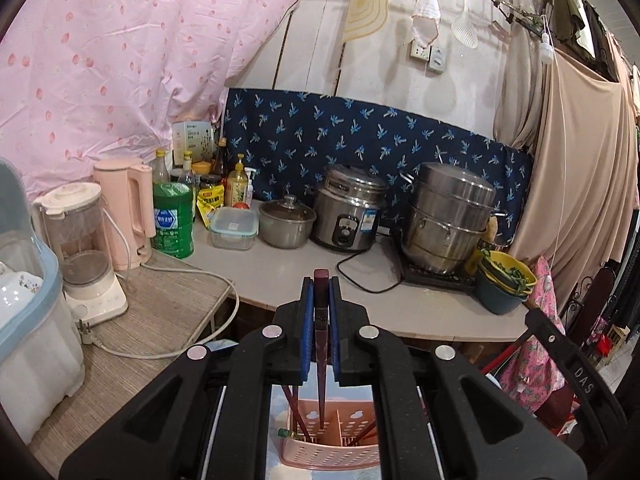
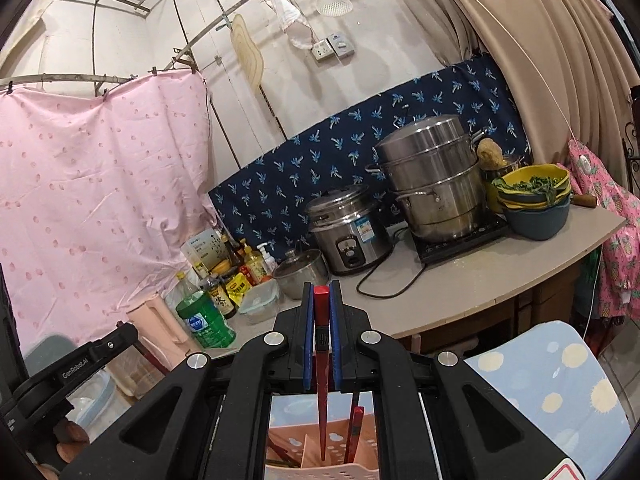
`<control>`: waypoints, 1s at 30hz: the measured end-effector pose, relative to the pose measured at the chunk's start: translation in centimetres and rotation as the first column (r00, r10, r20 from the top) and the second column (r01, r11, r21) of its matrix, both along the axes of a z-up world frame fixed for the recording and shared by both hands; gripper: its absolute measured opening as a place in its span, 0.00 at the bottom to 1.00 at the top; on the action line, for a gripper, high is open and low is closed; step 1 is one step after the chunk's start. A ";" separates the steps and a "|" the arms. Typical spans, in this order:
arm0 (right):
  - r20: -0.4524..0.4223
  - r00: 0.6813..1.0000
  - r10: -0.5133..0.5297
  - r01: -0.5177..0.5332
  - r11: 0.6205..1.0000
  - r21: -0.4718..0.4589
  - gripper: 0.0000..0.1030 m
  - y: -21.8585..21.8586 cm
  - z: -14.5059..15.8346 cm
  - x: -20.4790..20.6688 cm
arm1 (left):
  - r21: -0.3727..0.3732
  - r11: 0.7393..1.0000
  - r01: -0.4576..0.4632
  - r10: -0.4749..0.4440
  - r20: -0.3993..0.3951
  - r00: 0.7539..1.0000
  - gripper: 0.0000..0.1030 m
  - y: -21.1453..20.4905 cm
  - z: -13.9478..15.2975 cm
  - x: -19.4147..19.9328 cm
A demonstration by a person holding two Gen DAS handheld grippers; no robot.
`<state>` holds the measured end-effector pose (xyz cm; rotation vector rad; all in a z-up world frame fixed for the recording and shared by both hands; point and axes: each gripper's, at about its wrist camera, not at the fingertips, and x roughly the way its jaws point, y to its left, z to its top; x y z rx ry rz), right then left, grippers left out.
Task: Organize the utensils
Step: 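Insert the chopsticks into the pink basket and open both grippers, then move both grippers back to the last green and dark red chopsticks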
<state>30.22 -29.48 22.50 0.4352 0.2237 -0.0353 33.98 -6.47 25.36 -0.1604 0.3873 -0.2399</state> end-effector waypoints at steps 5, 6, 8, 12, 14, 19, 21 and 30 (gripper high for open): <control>-0.059 0.998 0.016 -0.016 1.000 -0.004 0.07 0.5 -2.7 1.2 | 0.007 1.000 0.015 -0.014 -0.045 0.999 0.07 -0.2 -2.4 0.6; -0.068 0.997 0.024 -0.024 1.000 -0.003 0.07 0.7 -3.1 1.3 | 0.008 1.000 0.022 -0.022 -0.056 0.998 0.07 -0.2 -2.9 0.6; -0.086 0.996 0.026 -0.027 1.000 -0.010 0.08 0.9 -3.8 1.4 | 0.016 0.999 0.028 -0.027 -0.068 0.997 0.07 -0.3 -3.6 0.6; -0.109 0.993 0.040 -0.042 0.999 -0.019 0.09 1.2 -4.4 1.5 | 0.026 0.999 0.040 -0.038 -0.079 0.996 0.08 -0.6 -4.5 0.1; -0.106 0.994 0.032 -0.035 0.999 -0.019 0.10 1.2 -4.3 1.1 | 0.029 0.999 0.041 -0.039 -0.087 0.995 0.18 -0.7 -4.6 -0.1; -0.086 0.996 0.033 -0.036 0.999 -0.038 0.10 1.6 -3.5 -0.2 | 0.038 0.999 0.037 -0.035 -0.073 0.997 0.28 -0.7 -4.6 -1.2; -0.083 0.996 0.039 -0.042 0.998 -0.039 0.10 1.7 -3.2 -0.7 | 0.042 0.998 0.038 -0.035 -0.070 0.997 0.29 -0.6 -4.5 -1.7; -0.098 0.993 0.070 -0.073 0.997 -0.034 0.10 2.5 -3.6 -4.4 | 0.055 0.997 0.047 -0.042 -0.088 0.995 0.34 0.0 -5.2 -5.2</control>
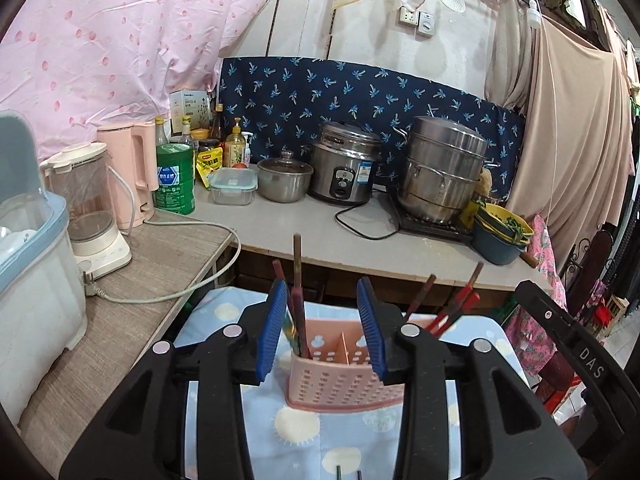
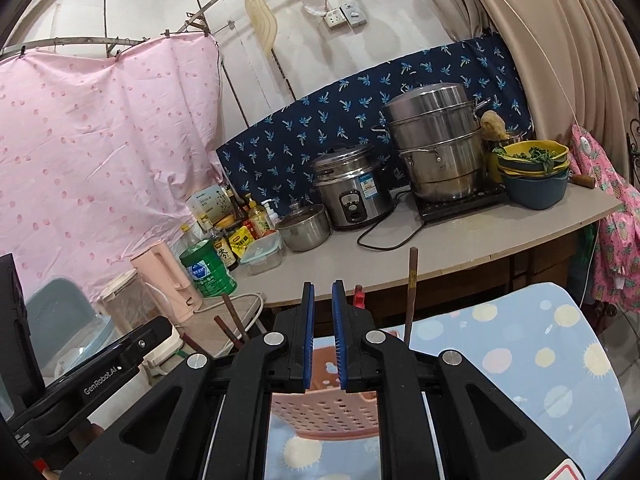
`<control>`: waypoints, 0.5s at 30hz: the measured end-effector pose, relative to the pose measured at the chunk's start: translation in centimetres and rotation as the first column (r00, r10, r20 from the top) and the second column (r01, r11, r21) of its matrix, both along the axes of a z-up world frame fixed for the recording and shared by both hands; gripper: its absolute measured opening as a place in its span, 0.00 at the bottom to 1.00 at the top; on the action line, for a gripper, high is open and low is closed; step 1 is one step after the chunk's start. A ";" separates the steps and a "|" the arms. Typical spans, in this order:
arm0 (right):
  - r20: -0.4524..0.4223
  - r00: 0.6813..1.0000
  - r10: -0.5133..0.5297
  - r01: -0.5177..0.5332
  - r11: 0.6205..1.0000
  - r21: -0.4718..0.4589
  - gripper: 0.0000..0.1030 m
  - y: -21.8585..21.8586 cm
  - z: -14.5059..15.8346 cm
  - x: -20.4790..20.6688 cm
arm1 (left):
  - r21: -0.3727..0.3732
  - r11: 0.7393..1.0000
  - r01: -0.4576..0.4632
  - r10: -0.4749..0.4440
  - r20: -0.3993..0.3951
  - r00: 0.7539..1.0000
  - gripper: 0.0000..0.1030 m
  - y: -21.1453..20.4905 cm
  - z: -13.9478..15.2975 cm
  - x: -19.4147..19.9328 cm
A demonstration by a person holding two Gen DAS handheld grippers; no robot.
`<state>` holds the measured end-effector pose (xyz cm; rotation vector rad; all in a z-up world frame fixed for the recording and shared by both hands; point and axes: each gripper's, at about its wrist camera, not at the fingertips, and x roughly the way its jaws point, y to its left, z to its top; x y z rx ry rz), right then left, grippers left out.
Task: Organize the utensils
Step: 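Move both grippers back to the last green and dark red chopsticks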
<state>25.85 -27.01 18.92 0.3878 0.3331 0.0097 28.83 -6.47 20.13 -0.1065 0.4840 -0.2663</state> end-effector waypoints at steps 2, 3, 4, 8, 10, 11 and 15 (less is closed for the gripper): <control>-0.009 1.000 0.004 -0.004 1.000 0.005 0.10 0.2 -0.5 -1.1 | 0.006 1.000 0.005 -0.005 -0.016 1.000 0.34 0.2 -0.6 -0.9; -0.013 1.000 0.009 -0.008 1.000 0.005 0.11 0.3 -0.7 -1.6 | 0.010 1.000 0.008 -0.008 -0.022 1.000 0.34 0.2 -0.8 -1.3; -0.019 1.000 0.012 -0.012 1.000 0.005 0.11 0.5 -1.0 -2.1 | 0.015 1.000 0.009 -0.008 -0.026 1.000 0.34 0.3 -1.1 -1.7; -0.047 0.999 0.025 -0.025 1.000 0.002 0.11 1.4 -2.4 -4.5 | 0.040 0.999 0.012 -0.010 -0.052 0.999 0.34 0.5 -2.7 -3.5; -0.063 0.998 0.030 -0.030 1.000 -0.002 0.11 1.7 -3.2 -5.7 | 0.051 0.999 0.015 -0.012 -0.068 0.998 0.34 0.7 -3.4 -4.4; -0.073 0.997 0.034 -0.034 0.999 -0.003 0.11 1.9 -3.7 -6.3 | 0.058 0.998 0.018 -0.013 -0.076 0.997 0.34 0.8 -3.9 -4.9; -0.110 0.993 0.036 -0.039 0.999 -0.019 0.12 2.9 -5.4 -8.8 | 0.060 0.998 0.024 -0.018 -0.105 0.994 0.34 1.2 -5.4 -6.8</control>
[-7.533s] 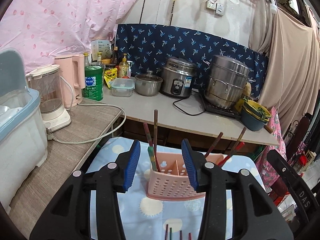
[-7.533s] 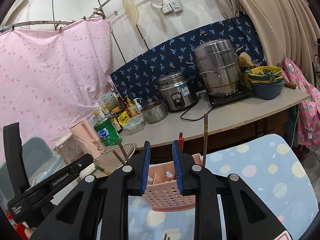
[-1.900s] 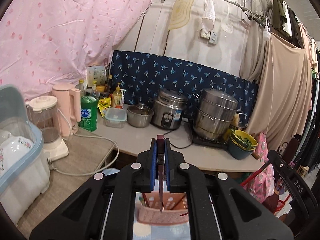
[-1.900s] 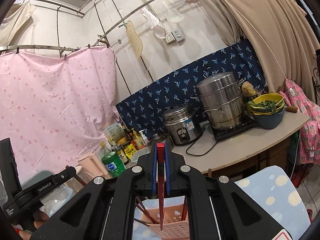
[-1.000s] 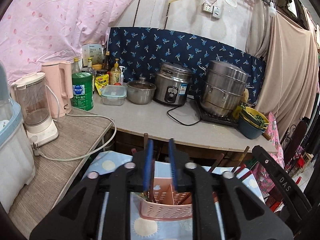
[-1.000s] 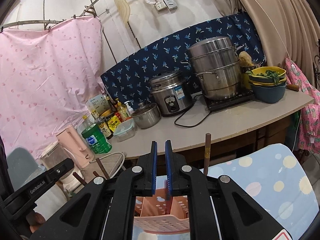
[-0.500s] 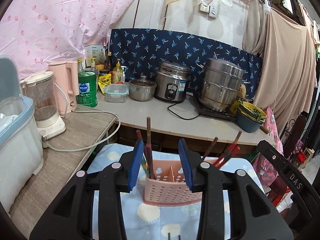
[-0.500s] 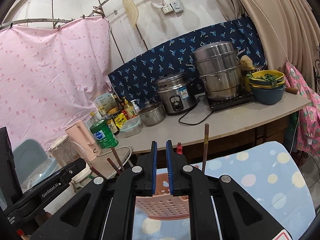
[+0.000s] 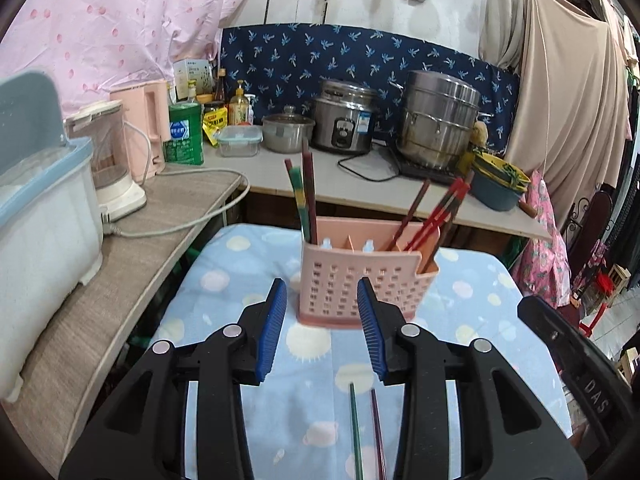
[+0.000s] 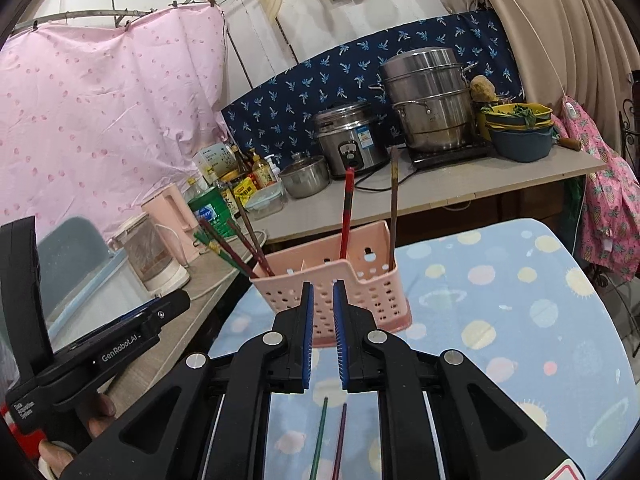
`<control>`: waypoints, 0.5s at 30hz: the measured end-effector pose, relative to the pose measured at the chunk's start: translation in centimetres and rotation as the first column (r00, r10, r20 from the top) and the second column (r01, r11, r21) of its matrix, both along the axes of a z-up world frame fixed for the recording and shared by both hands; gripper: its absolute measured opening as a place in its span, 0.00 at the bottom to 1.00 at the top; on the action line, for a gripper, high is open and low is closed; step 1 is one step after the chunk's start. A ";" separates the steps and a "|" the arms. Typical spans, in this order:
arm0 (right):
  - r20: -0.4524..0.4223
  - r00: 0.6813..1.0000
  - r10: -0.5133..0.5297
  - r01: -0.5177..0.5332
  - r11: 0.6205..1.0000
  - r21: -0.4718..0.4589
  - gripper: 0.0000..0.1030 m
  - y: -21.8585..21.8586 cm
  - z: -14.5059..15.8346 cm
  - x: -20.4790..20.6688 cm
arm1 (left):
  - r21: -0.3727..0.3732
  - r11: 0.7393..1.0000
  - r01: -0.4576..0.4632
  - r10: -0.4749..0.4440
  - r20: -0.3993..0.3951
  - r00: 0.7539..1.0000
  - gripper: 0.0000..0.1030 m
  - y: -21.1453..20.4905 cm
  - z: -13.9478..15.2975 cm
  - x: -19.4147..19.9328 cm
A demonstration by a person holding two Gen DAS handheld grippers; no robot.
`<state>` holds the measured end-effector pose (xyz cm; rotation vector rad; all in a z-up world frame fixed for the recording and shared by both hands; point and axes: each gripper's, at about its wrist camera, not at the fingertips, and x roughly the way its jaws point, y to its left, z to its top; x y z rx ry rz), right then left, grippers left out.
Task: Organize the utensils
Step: 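Move both grippers back to the last green and dark red chopsticks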
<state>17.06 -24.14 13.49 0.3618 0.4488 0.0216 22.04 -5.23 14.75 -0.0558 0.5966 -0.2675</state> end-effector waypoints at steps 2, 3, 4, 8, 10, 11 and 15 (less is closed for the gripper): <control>-0.020 1.000 0.005 -0.005 0.999 -0.033 0.12 0.7 -0.9 -1.3 | 0.012 1.000 -0.001 0.001 -0.013 1.000 0.34 0.1 -0.8 -0.9; -0.031 1.000 0.006 -0.008 0.999 -0.047 0.12 1.1 -1.4 -1.9 | 0.022 1.000 -0.005 0.005 -0.019 1.000 0.34 0.2 -1.4 -1.5; -0.043 0.999 0.011 -0.014 0.998 -0.061 0.12 1.5 -1.9 -2.6 | 0.026 1.000 -0.003 0.004 -0.026 1.000 0.34 0.2 -1.9 -2.1; -0.091 0.996 0.022 -0.032 0.994 -0.103 0.12 2.7 -4.0 -5.0 | 0.039 0.999 0.013 -0.011 -0.059 0.998 0.34 0.3 -3.9 -4.3; -0.122 0.992 0.033 -0.046 0.994 -0.103 0.12 3.2 -5.2 -6.1 | 0.055 0.998 0.016 -0.012 -0.073 0.997 0.34 0.3 -5.0 -5.5; -0.135 0.990 0.037 -0.051 0.993 -0.102 0.12 3.4 -5.6 -6.6 | 0.058 0.998 0.020 -0.015 -0.083 0.996 0.34 0.4 -5.7 -6.2; -0.192 0.980 0.051 -0.073 0.992 -0.107 0.12 4.3 -7.9 -8.5 | 0.069 0.997 0.033 -0.024 -0.134 0.991 0.34 0.6 -8.1 -7.9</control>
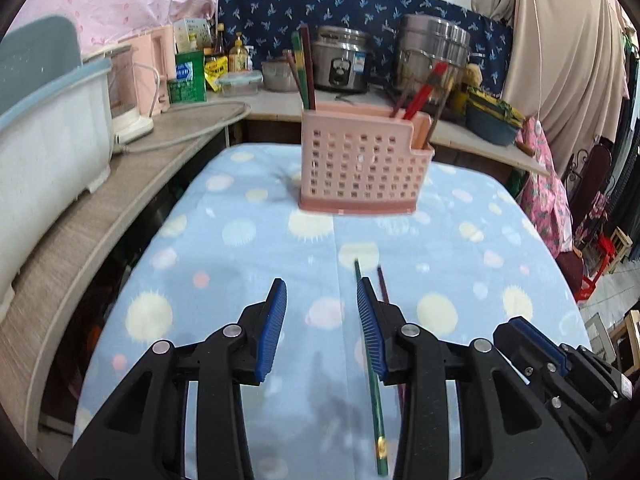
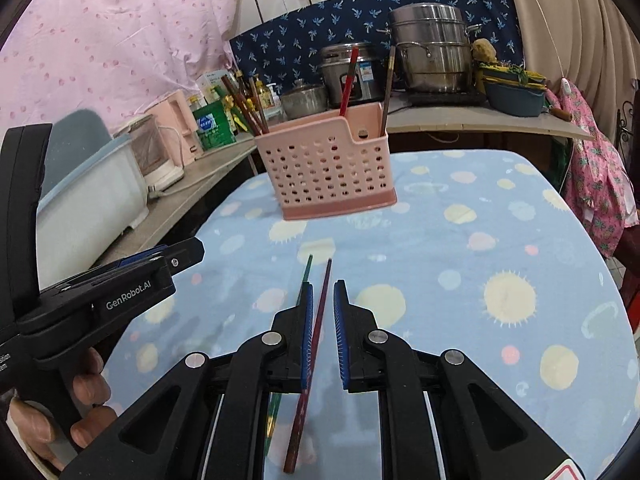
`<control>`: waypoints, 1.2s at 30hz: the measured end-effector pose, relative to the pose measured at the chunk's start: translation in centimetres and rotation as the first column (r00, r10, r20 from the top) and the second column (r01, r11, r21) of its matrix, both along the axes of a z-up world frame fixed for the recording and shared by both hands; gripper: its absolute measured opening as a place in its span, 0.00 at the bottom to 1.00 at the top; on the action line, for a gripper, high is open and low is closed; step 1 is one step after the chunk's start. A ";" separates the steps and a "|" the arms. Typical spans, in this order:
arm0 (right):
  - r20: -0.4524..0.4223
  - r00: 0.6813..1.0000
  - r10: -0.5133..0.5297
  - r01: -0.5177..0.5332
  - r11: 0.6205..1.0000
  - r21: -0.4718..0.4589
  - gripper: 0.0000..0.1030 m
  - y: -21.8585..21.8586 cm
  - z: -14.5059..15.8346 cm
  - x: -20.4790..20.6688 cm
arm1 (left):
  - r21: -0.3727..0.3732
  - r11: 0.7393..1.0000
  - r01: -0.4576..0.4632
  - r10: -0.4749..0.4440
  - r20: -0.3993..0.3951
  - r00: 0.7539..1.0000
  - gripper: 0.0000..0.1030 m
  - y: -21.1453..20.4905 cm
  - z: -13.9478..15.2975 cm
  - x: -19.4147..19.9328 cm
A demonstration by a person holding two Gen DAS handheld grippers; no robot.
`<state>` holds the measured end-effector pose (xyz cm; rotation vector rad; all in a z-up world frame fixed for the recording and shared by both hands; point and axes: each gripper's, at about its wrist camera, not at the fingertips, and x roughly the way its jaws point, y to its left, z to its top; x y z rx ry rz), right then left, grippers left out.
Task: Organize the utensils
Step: 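Move both grippers back to the last green and dark red chopsticks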
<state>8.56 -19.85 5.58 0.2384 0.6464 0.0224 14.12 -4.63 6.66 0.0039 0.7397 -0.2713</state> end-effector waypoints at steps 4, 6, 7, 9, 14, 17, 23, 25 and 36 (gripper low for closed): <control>-0.047 0.999 0.015 -0.015 1.000 0.001 0.12 1.0 -2.1 -1.6 | 0.012 1.000 0.006 -0.005 -0.028 1.000 0.34 0.3 -2.1 -1.6; -0.068 0.997 0.021 -0.021 1.000 0.004 0.12 1.3 -3.1 -2.3 | 0.018 1.000 0.006 -0.006 -0.045 0.999 0.34 0.3 -3.0 -2.2; -0.079 0.997 0.024 -0.024 1.000 0.001 0.12 1.5 -3.6 -2.7 | 0.022 1.000 0.007 -0.006 -0.048 0.999 0.34 0.3 -3.3 -2.5; -0.097 0.995 0.033 -0.033 0.999 -0.002 0.12 2.0 -4.4 -3.2 | 0.036 0.999 0.008 -0.006 -0.055 0.998 0.34 0.3 -4.0 -3.1; -0.126 0.991 0.050 -0.052 0.999 -0.014 0.12 3.1 -5.7 -4.2 | 0.057 0.998 0.015 -0.011 -0.072 0.997 0.34 0.5 -5.3 -4.2; -0.141 0.988 0.061 -0.064 0.998 -0.010 0.12 3.5 -6.3 -4.5 | 0.065 0.998 0.019 -0.013 -0.090 0.996 0.34 0.7 -6.2 -4.7; -0.166 0.983 0.081 -0.085 0.996 -0.017 0.13 4.4 -7.3 -4.7 | 0.059 0.998 0.009 -0.003 -0.107 0.994 0.44 1.4 -7.1 -5.4; -0.174 0.981 0.084 -0.088 0.996 -0.020 0.16 4.7 -7.6 -4.6 | 0.060 0.998 0.008 -0.001 -0.108 0.994 0.46 1.7 -7.3 -5.6; -0.212 0.975 0.070 -0.083 0.995 -0.057 0.14 5.1 -8.6 -4.2 | 0.054 0.998 0.013 -0.006 -0.115 0.993 0.51 2.0 -7.4 -6.1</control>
